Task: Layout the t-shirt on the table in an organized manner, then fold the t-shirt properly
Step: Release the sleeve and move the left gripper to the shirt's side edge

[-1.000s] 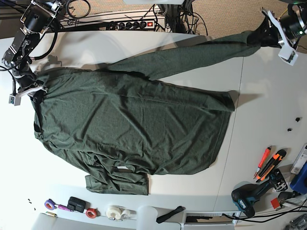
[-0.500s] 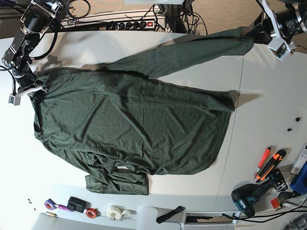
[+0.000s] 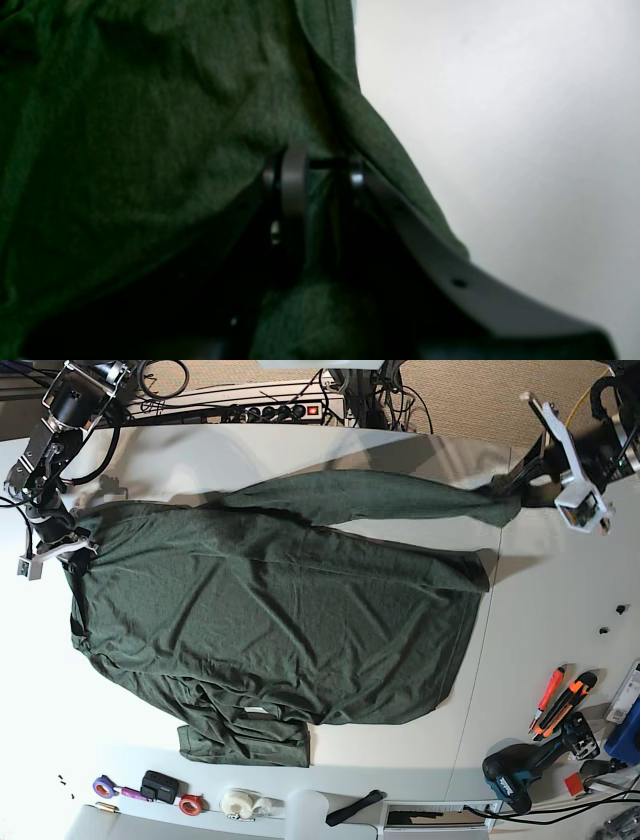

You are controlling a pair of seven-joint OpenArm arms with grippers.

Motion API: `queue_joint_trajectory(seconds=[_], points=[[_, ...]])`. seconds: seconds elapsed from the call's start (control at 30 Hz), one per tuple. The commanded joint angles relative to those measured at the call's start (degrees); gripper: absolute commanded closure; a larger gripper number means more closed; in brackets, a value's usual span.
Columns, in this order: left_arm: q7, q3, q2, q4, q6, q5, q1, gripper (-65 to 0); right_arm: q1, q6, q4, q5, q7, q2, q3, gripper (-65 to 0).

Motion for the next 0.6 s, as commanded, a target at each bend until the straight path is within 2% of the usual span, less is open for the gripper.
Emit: queue_joint_trajectory(seconds=[0.0, 0.17, 0.4, 0.57], points=[[-2.7, 0.2, -0.8, 0.7, -0.3, -1.3, -0.7, 0.0, -0.2, -1.6, -0.1, -2.4, -3.4, 0.9, 0.0, -11.0], [-4.9, 5.6, -0.8, -1.6, -0.3, 0.9, -2.7, 0.0, -0.2, -1.6, -0.1, -2.4, -3.4, 0.8, 0.0, -11.0], [-4.9, 20.2, -0.8, -2.6, -0.3, 2.5, -7.3, 0.0, -0.2, -1.6, -0.1, -2.4, -3.8, 0.9, 0.0, -11.0], [-5.1, 28.2, -0.7, -0.5, -0.3, 2.7, -12.9, 0.0, -0.2, -1.6, -0.1, -2.4, -4.3, 0.8, 0.0, -11.0]])
